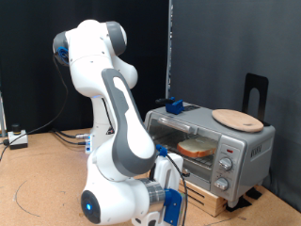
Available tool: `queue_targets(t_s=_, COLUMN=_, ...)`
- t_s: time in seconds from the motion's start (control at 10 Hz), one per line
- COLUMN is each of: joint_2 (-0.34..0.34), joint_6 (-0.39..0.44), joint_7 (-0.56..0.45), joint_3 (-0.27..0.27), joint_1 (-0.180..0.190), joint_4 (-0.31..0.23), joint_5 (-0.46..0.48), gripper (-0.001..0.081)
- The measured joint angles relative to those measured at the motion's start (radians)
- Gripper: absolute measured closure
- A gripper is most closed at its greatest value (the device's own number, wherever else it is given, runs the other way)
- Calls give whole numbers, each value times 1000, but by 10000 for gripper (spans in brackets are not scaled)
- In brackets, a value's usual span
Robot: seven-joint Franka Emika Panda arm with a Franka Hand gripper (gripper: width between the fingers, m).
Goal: Make a piece of toast with the oven
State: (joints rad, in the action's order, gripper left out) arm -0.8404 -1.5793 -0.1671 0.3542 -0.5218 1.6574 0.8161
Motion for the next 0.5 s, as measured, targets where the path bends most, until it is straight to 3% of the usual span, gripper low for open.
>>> queue_targets(t_s=0.5, joint_2=-6, joint_6=-66, joint_7=-51, joint_3=19, joint_1=71, joint_4=21, joint_5=4, gripper=-3)
